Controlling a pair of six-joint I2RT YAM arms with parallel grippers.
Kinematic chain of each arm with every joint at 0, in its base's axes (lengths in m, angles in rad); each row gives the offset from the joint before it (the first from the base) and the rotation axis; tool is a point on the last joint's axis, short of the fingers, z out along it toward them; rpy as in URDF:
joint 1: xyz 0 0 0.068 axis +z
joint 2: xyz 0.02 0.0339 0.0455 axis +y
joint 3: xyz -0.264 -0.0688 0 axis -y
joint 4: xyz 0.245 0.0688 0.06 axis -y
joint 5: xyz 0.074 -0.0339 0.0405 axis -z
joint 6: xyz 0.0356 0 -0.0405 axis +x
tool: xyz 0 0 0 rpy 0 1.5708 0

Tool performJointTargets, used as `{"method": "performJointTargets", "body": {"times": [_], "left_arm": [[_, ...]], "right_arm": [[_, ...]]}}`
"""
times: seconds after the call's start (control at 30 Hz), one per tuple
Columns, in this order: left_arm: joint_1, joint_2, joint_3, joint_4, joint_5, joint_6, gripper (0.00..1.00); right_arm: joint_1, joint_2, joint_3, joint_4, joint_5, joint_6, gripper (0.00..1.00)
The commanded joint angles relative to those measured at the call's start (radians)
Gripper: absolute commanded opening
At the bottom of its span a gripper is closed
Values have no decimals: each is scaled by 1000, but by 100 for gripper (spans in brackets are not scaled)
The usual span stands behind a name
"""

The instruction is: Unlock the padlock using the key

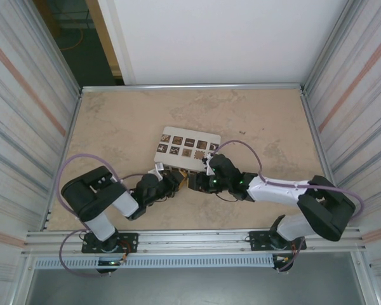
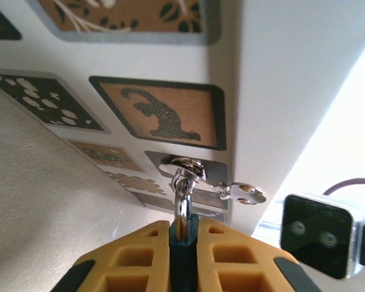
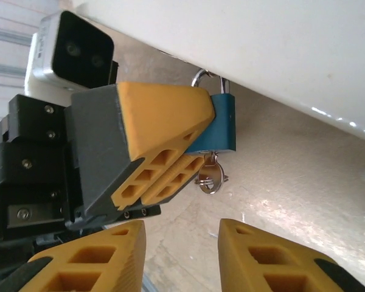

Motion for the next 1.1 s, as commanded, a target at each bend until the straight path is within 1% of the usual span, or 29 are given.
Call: {"method": "performJointTargets", "body": {"times": [0.0,0.13,0.27,0.37,0.47,0.57,0.67,0.77,0.93,1.07], "left_arm": [[-5,-107,34,-134,-13,31,0],[-4,-261,55,-378,-30,20,0],[-4,-436,104,-670,-57,29,0],[-4,-540,123,-815,-90,16,0],[-4,-606,119,-873,-108,-13,0],[-4,-637,119,-884,-97,-29,0],[-4,-649,121,-877,-88,-46,0],[-4,-659,128,-884,-88,-54,0],[-4,-662,143,-891,-77,-67,0],[-4,-662,146,-890,-75,-77,0]], "right_arm": [[7,-81,10,-156,81,-144,39],[30,-171,18,-221,172,-308,39],[89,-263,25,-229,277,-506,43],[147,-313,27,-229,365,-674,46],[200,-345,22,-223,442,-838,46],[254,-364,21,-207,503,-994,47],[298,-365,22,-190,532,-1170,45],[344,-334,25,-167,609,-1309,45],[402,-239,64,-139,752,-1440,45],[425,-174,71,-65,784,-1491,45]]}}
